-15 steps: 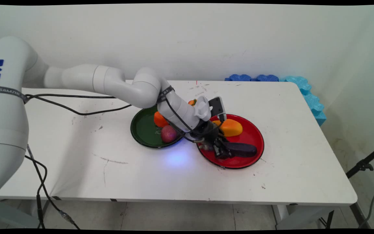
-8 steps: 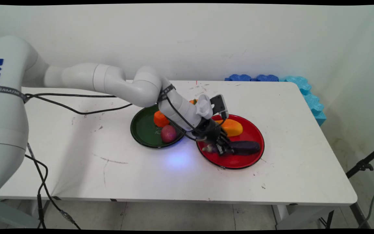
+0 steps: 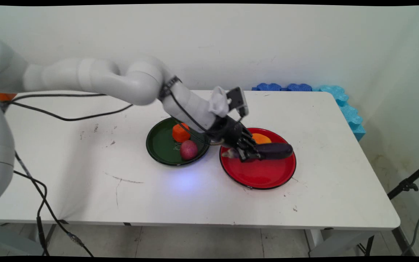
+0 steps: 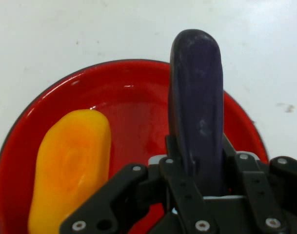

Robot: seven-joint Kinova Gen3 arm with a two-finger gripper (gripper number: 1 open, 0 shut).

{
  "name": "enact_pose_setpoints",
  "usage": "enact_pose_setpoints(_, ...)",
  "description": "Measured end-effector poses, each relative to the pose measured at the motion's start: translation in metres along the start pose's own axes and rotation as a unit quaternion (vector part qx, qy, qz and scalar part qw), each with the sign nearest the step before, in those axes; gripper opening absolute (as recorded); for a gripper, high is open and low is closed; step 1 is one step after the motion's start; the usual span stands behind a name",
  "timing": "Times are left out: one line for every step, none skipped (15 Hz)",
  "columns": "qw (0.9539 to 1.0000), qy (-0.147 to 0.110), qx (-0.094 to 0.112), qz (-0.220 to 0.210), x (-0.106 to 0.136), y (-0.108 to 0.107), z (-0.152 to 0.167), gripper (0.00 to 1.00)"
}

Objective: Place the picked object on the table

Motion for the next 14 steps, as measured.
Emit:
enact_pose_setpoints(1.0000, 0.003, 0.000, 0.007, 0.000, 0.001, -0.014, 0.00)
enact_pose_setpoints(0.9999, 0.004, -0.002, 0.014, -0.002, 0.003, -0.027, 0.00)
enact_pose_setpoints(0.9997, 0.005, -0.004, 0.023, -0.005, 0.004, -0.041, 0.00)
enact_pose_setpoints(0.9995, 0.005, -0.007, 0.031, -0.008, 0.005, -0.052, 0.00)
enact_pose_setpoints(0.9992, 0.003, -0.010, 0.039, -0.014, 0.007, -0.065, 0.00)
enact_pose_setpoints(0.9990, 0.001, -0.013, 0.043, -0.019, 0.007, -0.072, 0.00)
enact_pose_setpoints(0.9988, -0.004, -0.016, 0.047, -0.026, 0.008, -0.082, 0.00)
enact_pose_setpoints(0.9986, -0.007, -0.019, 0.050, -0.031, 0.009, -0.088, 0.00)
enact_pose_setpoints(0.9982, -0.013, -0.023, 0.054, -0.040, 0.010, -0.096, 0.00)
enact_pose_setpoints(0.9980, -0.017, -0.026, 0.056, -0.046, 0.010, -0.100, 0.00)
enact_pose_setpoints(0.9975, -0.024, -0.030, 0.060, -0.056, 0.011, -0.107, 0.00)
enact_pose_setpoints(0.9970, -0.030, -0.035, 0.062, -0.066, 0.012, -0.111, 0.00)
enact_pose_setpoints(0.9966, -0.036, -0.039, 0.063, -0.076, 0.013, -0.115, 0.00)
enact_pose_setpoints(0.9962, -0.042, -0.045, 0.063, -0.085, 0.014, -0.117, 0.00)
